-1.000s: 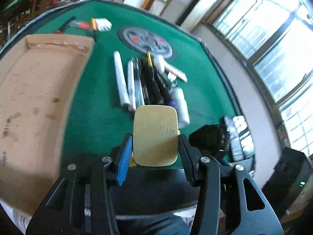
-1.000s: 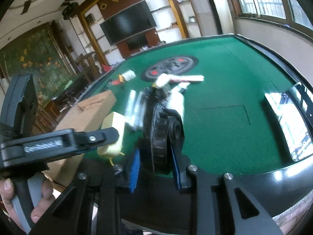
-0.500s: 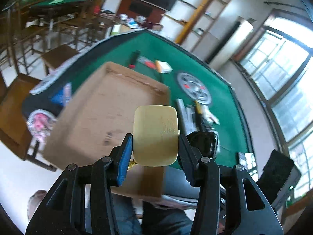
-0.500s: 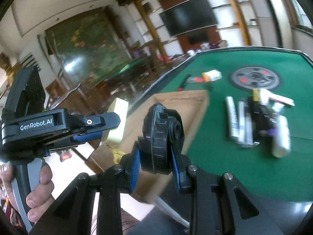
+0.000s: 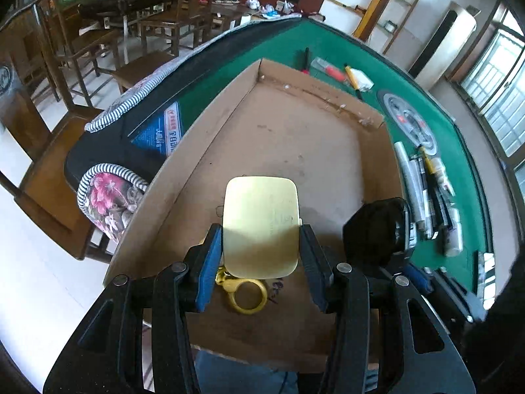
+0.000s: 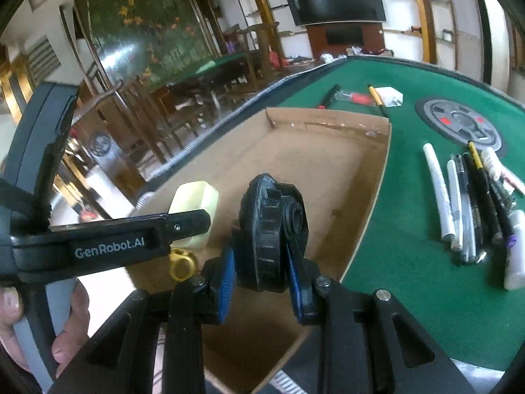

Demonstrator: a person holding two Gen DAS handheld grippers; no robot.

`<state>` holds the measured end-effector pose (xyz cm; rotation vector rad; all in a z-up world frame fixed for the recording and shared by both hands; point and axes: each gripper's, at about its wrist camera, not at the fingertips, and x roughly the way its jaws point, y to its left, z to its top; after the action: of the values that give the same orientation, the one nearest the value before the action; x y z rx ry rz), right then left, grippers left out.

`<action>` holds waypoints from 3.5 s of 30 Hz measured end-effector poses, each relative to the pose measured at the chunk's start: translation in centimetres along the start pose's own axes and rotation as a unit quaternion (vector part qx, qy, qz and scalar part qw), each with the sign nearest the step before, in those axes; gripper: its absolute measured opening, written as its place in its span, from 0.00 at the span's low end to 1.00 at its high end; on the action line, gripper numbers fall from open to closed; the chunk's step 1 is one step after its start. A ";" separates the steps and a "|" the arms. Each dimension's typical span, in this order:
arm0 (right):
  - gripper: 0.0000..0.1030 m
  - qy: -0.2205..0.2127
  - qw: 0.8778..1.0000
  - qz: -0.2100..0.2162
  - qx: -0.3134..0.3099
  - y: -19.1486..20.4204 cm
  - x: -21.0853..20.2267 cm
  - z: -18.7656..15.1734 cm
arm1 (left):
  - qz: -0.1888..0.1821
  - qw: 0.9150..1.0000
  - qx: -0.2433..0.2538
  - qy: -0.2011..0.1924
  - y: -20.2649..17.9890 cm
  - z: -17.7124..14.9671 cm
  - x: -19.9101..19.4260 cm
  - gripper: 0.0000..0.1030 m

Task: Organize rigid objects
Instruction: 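Carry the tape measure and cream case into the cardboard tray and open both tools, then grasp the white PAINT marker with the left tool while the right grasps the white bottle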

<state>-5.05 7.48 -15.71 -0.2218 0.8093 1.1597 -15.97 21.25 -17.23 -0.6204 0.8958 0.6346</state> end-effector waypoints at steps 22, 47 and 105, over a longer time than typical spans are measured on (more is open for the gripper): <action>0.61 0.002 0.998 0.003 -0.066 1.3 0.1 -1.3 | -0.026 0.999 0.015 0.015 -1.1 0.2 0.9 0.56; 0.61 -0.054 0.995 0.005 0.083 -8.5 -8.6 -4.0 | -0.109 0.990 0.065 -0.057 -11.7 -2.1 -5.4 0.56; 0.35 -0.002 0.959 -0.098 0.265 -22.2 -8.2 -3.2 | 0.020 0.993 0.099 0.067 -23.0 4.2 11.1 0.23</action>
<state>11.68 -9.38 -17.82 0.1441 1.0388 0.7239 7.99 11.83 -19.54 -0.4720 1.0854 0.5361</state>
